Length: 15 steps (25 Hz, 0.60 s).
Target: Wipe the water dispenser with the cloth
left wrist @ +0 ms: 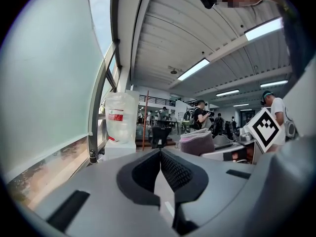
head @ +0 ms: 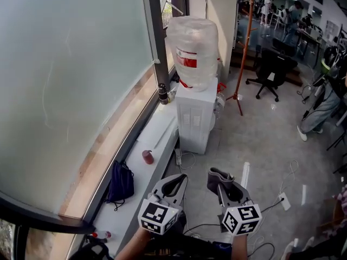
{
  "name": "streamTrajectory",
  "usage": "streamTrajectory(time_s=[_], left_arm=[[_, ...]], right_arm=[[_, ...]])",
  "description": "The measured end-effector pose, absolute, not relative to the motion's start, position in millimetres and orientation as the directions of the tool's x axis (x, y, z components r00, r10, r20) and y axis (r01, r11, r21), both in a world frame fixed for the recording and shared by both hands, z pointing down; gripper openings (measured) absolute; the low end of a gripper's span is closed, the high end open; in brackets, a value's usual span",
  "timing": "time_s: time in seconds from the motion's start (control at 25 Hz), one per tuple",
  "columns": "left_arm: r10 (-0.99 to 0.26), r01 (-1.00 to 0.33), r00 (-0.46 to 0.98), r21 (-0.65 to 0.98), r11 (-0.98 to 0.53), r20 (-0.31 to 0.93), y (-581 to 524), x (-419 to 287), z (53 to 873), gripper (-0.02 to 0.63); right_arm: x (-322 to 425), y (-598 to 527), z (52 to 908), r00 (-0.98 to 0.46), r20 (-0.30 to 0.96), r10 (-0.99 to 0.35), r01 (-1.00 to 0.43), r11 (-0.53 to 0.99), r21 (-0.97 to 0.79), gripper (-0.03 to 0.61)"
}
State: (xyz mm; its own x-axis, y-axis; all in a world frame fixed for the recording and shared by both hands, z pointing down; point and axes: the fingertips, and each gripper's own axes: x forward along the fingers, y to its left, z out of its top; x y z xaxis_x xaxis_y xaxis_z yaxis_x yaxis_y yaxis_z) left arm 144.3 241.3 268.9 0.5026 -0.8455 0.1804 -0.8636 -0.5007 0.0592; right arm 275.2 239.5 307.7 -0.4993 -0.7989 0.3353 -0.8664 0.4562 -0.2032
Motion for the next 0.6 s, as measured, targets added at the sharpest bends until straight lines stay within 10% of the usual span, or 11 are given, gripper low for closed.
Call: streamTrajectory(time_s=[0.6], left_arm=[[-0.818, -0.831, 0.551, 0.027, -0.555, 0.163, 67.0, 67.8, 266.7, 0.017]], right_arm=[[199.8, 67.0, 299.1, -0.448, 0.348, -0.823, -0.894, 0.404, -0.193, 0.103]])
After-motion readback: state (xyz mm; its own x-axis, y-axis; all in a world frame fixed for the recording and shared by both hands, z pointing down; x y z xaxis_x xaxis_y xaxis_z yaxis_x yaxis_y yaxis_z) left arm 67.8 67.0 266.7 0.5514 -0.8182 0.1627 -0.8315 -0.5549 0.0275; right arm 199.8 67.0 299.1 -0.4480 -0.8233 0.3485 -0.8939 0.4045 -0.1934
